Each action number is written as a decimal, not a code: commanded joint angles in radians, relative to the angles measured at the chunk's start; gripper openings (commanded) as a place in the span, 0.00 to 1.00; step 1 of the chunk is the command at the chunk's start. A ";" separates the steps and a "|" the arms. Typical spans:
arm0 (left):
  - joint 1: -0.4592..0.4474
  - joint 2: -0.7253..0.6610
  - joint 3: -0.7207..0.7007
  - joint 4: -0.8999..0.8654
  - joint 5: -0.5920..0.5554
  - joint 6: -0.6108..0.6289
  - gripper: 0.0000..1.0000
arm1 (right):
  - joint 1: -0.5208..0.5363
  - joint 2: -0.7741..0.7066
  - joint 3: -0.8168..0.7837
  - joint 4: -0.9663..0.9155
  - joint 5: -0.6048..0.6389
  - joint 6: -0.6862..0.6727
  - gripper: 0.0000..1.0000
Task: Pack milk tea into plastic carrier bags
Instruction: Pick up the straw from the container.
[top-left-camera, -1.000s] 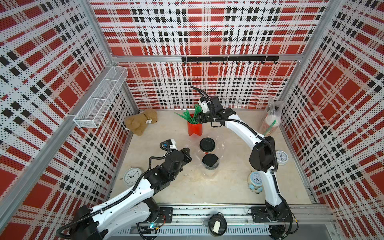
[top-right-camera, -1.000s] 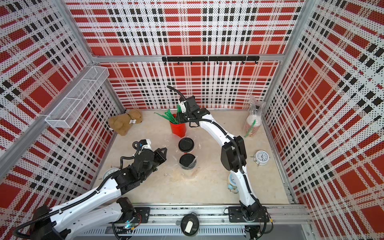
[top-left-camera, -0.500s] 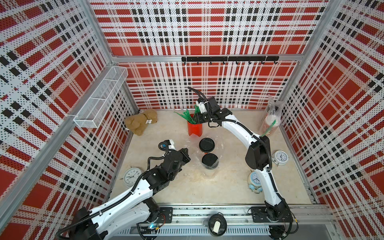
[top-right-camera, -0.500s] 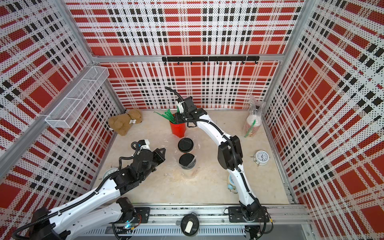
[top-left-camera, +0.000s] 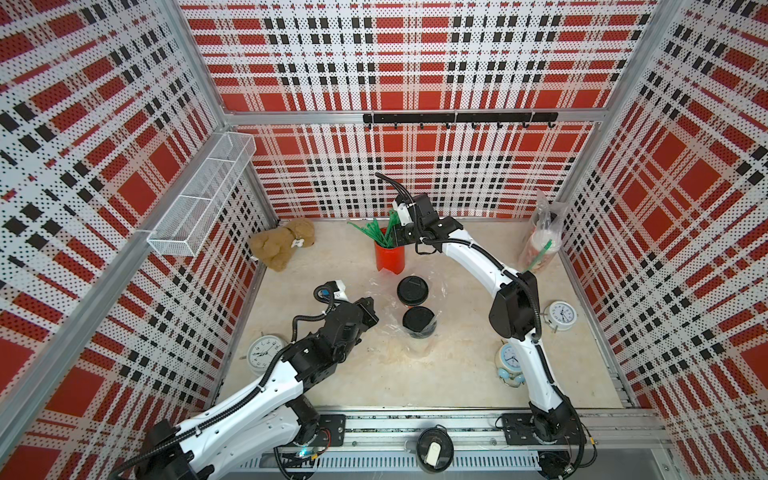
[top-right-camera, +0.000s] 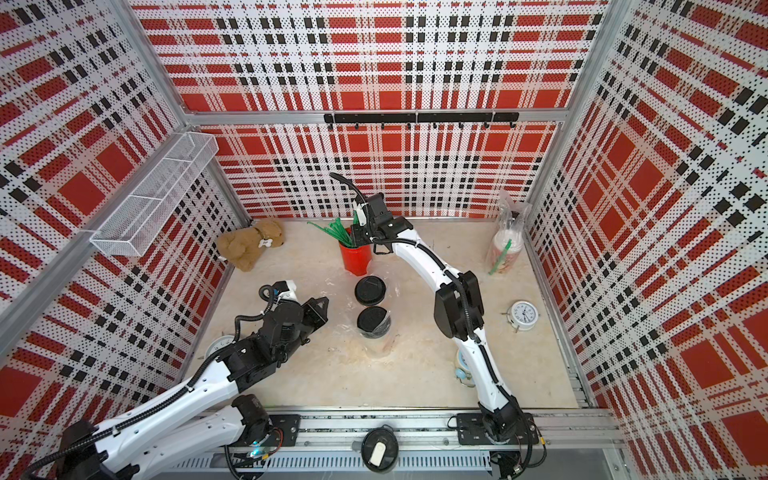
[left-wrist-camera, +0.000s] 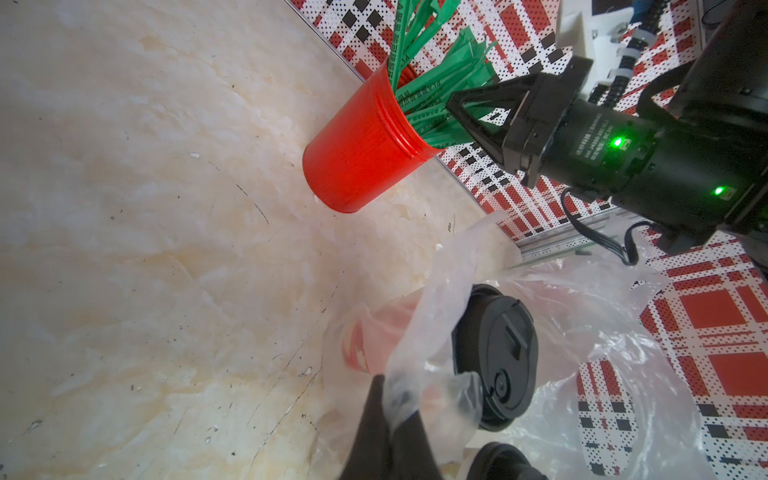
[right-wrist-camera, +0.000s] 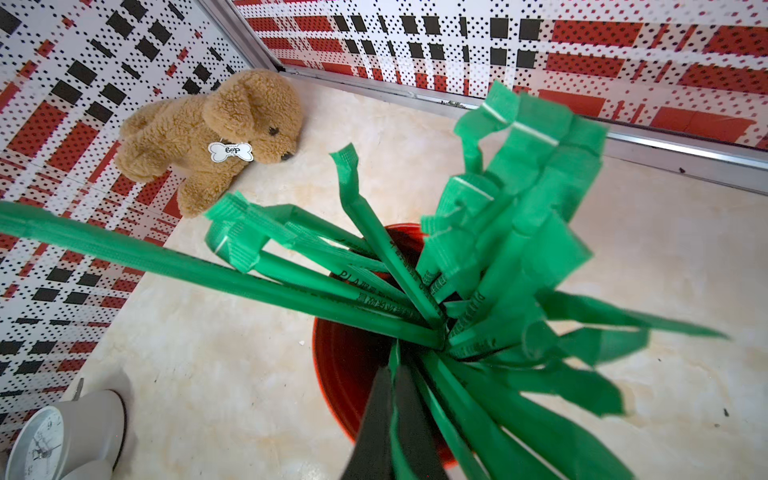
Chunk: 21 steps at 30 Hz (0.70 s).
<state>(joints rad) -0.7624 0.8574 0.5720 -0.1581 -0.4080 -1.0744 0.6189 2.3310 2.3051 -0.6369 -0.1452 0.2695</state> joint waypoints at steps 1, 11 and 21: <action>0.011 -0.014 -0.012 0.002 -0.019 -0.004 0.00 | 0.013 -0.095 -0.021 0.038 0.022 -0.039 0.00; 0.009 0.014 0.017 0.042 0.008 0.034 0.00 | 0.050 -0.374 -0.131 -0.040 0.080 -0.178 0.00; -0.007 0.066 0.088 0.078 0.035 0.100 0.00 | 0.137 -0.731 -0.283 -0.164 0.112 -0.320 0.00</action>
<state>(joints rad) -0.7650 0.9127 0.6170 -0.1162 -0.3740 -1.0126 0.7368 1.6604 2.0544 -0.7391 -0.0463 0.0204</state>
